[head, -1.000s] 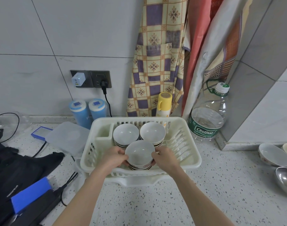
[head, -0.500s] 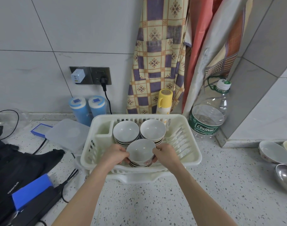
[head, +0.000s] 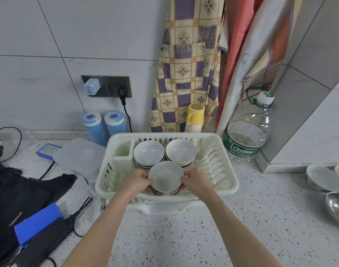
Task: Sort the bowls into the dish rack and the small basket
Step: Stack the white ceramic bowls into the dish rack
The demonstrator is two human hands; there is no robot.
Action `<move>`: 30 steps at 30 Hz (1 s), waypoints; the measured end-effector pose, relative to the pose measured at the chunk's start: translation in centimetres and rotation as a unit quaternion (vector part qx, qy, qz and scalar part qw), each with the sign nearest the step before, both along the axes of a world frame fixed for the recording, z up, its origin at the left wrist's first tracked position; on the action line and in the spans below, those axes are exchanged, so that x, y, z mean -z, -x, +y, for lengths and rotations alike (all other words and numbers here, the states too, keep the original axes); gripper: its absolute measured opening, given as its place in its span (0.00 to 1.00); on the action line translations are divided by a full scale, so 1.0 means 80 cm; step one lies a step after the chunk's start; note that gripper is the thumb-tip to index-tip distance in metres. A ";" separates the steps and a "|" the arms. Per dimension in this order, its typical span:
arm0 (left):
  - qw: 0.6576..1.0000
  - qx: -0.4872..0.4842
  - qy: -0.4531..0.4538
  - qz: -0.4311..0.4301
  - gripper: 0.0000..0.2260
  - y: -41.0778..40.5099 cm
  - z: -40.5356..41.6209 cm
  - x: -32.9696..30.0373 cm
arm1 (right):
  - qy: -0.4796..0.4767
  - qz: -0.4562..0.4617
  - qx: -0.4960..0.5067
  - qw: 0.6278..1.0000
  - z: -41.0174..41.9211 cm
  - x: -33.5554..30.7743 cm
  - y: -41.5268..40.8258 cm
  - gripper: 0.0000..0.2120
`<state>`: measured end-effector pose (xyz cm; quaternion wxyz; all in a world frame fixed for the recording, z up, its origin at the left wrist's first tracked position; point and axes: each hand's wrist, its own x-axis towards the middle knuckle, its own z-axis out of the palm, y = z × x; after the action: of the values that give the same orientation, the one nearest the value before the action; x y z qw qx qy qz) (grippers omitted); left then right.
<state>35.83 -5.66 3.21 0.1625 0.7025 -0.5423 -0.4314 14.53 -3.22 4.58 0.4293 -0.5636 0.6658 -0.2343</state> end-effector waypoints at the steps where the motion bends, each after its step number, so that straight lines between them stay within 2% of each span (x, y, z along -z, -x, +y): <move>1: 1.000 -0.001 0.000 0.005 0.10 -0.001 -0.001 0.001 | 0.002 0.004 -0.005 1.000 -0.001 0.000 0.000 0.14; 4: 1.000 -0.004 -0.003 0.019 0.11 -0.003 -0.002 0.003 | 0.011 0.019 -0.019 1.000 -0.002 0.002 0.001 0.15; 11: 1.000 0.005 0.000 0.014 0.04 -0.002 -0.001 0.000 | 0.023 0.081 -0.026 0.996 -0.006 0.011 -0.002 0.13; 15: 1.000 0.004 0.002 -0.003 0.01 0.000 0.001 0.000 | 0.017 0.042 -0.010 0.999 -0.005 0.013 0.003 0.12; 18: 1.000 -0.013 0.021 -0.007 0.04 0.000 0.004 0.000 | 0.030 0.052 0.036 0.998 -0.004 0.015 0.004 0.15; 20: 0.998 -0.038 0.042 -0.006 0.03 0.000 0.006 0.001 | 0.052 0.041 0.064 0.996 -0.001 0.013 0.005 0.13; 22: 0.995 -0.058 0.075 0.000 0.04 0.001 0.009 0.001 | 0.083 -0.012 0.079 0.993 0.005 0.008 0.008 0.10; 24: 0.989 -0.092 0.118 0.020 0.04 0.001 0.016 -0.003 | 0.099 -0.108 0.094 0.985 0.014 0.002 0.014 0.09; 27: 0.969 -0.159 0.174 0.074 0.05 0.004 0.029 -0.014 | 0.095 -0.269 0.135 0.949 0.029 -0.008 0.033 0.09; 30: 0.949 -0.199 0.229 0.091 0.04 0.021 0.046 -0.028 | 0.102 -0.346 0.139 0.922 0.048 -0.013 0.066 0.09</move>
<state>34.17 -1.98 5.43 0.4500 0.6979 -0.4588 -0.3162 9.24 0.65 5.60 0.5360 -0.3905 0.5196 -0.5387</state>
